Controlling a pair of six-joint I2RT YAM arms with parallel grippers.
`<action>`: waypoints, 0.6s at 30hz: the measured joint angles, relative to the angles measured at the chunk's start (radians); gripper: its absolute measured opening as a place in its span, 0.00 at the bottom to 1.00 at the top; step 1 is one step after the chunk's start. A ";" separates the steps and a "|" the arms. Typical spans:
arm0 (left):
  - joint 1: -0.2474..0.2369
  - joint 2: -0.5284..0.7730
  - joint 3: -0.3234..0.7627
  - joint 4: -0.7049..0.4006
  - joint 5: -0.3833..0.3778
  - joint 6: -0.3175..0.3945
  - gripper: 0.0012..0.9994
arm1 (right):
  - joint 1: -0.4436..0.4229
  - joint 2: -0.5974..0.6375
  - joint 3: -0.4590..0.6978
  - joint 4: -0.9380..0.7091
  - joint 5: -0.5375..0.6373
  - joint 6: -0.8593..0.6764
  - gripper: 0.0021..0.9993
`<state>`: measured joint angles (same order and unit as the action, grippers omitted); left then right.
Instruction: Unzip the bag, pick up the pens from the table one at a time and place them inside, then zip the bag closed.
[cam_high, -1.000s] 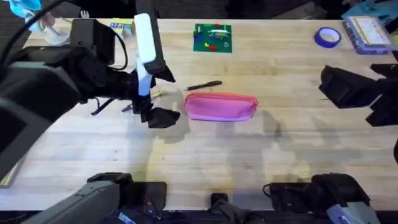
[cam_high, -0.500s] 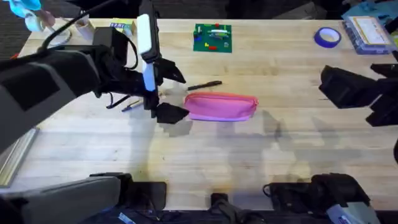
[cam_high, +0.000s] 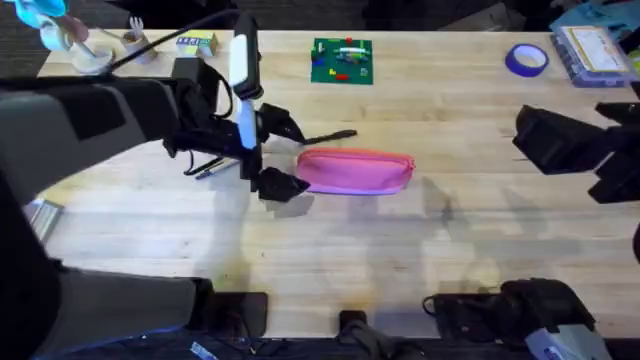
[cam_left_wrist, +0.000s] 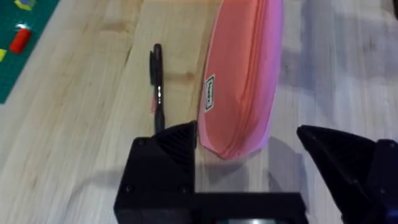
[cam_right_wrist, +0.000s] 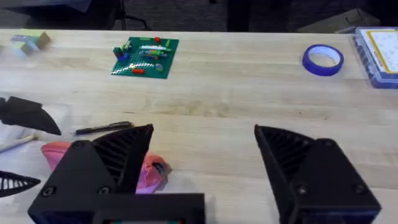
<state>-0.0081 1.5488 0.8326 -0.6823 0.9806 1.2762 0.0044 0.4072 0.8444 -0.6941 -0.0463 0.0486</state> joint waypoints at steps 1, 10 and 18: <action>-0.007 0.010 0.000 0.006 0.002 0.000 0.99 | 0.000 0.000 0.000 0.000 0.000 0.000 1.00; -0.065 0.047 0.001 0.073 0.016 0.000 0.99 | 0.000 0.000 0.000 0.000 0.000 0.000 1.00; -0.062 0.047 0.002 0.089 0.019 0.000 0.87 | 0.000 0.000 0.000 -0.001 0.000 0.000 1.00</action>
<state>-0.0704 1.5963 0.8341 -0.5937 0.9993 1.2764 0.0044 0.4072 0.8444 -0.6952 -0.0467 0.0486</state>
